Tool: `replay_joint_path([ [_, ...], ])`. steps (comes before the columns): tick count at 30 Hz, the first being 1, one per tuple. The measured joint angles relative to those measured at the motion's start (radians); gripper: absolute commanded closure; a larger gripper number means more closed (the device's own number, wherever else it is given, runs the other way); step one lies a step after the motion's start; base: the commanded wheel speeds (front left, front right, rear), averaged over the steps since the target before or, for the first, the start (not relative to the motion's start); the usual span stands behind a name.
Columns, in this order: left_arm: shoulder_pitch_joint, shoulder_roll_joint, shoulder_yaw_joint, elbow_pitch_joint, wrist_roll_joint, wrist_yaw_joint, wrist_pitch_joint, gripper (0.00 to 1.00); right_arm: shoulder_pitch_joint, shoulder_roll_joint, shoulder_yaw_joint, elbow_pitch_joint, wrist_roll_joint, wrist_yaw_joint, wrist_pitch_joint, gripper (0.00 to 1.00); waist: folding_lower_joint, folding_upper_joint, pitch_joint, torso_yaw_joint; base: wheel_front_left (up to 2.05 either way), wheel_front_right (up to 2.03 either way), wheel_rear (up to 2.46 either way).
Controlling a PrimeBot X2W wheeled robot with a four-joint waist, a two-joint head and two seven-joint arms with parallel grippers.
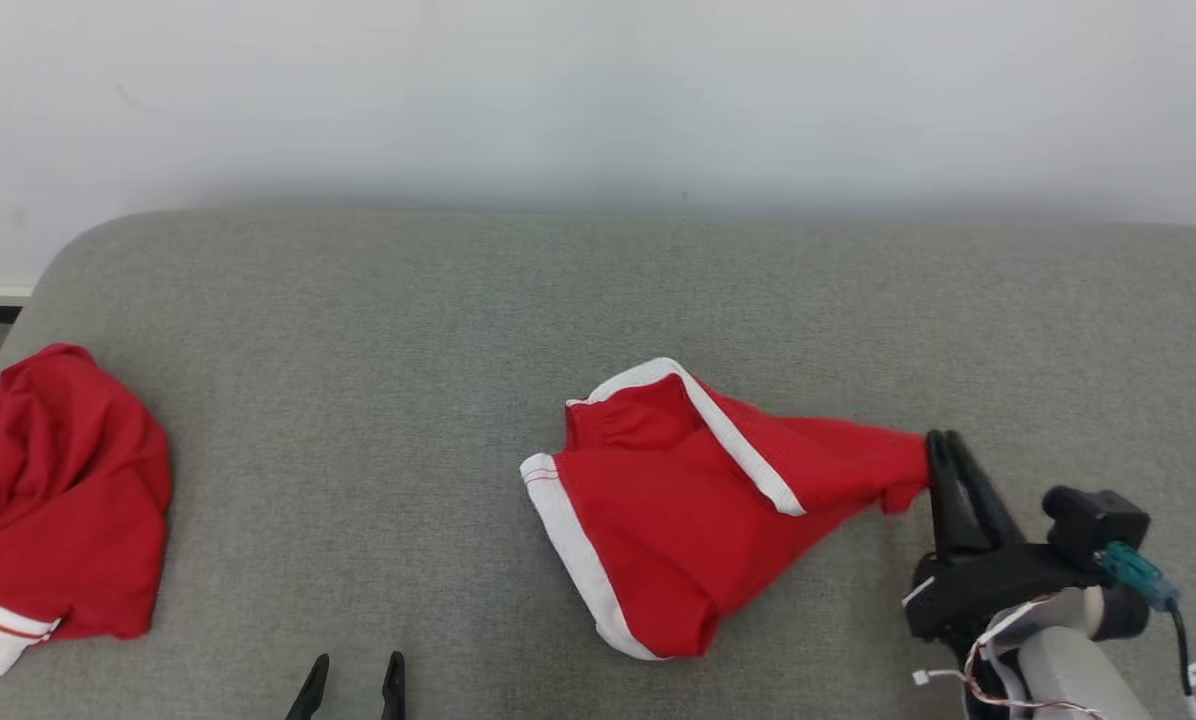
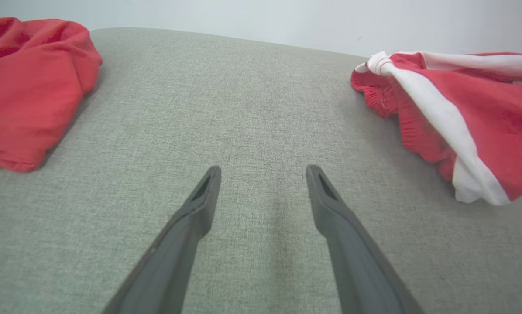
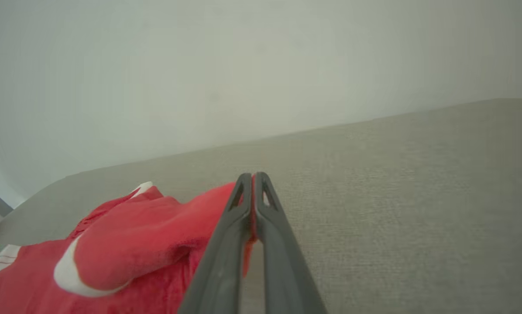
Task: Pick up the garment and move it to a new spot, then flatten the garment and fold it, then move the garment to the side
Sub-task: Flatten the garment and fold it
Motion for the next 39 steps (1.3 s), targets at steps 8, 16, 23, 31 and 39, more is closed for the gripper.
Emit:
replay_joint_path([
  [8,-0.003,0.0,0.002,0.007,0.001,0.0,0.0,0.0,0.026,0.045,-0.145,-0.006,-0.104,0.0,0.0,0.0,0.0001,0.0,-0.014,-0.033,0.0,0.0,0.0],
  [16,0.013,0.0,0.005,0.007,0.002,0.0,0.0,0.0,0.086,0.075,-0.066,-0.053,-0.132,0.0,0.0,0.0,0.0,0.0,-0.042,-0.043,0.0,0.0,0.0],
  [23,0.014,0.0,0.003,0.008,-0.015,-0.001,0.0,0.0,0.131,0.09,0.054,-0.083,-0.122,0.0,0.0,0.0,0.0001,0.0,-0.058,-0.053,0.0,0.0,0.0],
  [31,0.018,0.0,-0.008,0.007,-0.024,0.0,0.0,0.0,0.165,0.1,0.1,-0.063,-0.117,0.0,0.0,0.0,0.0,0.0,-0.055,-0.048,0.0,0.0,0.0],
  [39,0.016,0.0,-0.023,0.007,-0.029,0.001,0.0,0.0,0.116,0.086,0.064,-0.025,-0.173,0.0,0.0,0.0,0.0001,0.0,-0.032,-0.034,0.0,0.0,0.0],
])
